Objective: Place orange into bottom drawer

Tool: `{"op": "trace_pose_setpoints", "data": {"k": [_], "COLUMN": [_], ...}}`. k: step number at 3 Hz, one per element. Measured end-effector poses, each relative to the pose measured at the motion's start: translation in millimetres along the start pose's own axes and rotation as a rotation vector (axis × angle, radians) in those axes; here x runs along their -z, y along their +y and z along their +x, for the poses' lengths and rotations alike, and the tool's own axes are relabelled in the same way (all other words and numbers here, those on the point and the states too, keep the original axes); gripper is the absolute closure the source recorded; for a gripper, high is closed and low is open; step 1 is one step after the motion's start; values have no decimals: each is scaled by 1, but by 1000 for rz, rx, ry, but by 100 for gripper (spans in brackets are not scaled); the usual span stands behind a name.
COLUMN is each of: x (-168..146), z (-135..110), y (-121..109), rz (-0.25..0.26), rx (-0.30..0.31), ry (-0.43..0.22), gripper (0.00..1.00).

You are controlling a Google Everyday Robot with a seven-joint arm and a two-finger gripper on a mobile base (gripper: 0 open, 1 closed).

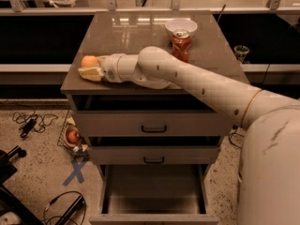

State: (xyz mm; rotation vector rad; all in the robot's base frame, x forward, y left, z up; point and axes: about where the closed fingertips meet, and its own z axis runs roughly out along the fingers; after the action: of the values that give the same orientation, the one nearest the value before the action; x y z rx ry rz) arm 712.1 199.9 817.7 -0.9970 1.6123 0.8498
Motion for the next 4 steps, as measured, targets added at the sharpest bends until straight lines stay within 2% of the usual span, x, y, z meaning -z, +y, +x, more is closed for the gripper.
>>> {"op": "trace_pose_setpoints", "data": {"k": [1,2,3,4], "x": [-2,-2,37,88], "z": [0,-1,-62,-95], "y": [2,2,14,44], "rz": [-4,-4,47,115], "rx": [0,1,93,176], "ry": [0,-1,-59,-109], "gripper": [100,100,100,100]}}
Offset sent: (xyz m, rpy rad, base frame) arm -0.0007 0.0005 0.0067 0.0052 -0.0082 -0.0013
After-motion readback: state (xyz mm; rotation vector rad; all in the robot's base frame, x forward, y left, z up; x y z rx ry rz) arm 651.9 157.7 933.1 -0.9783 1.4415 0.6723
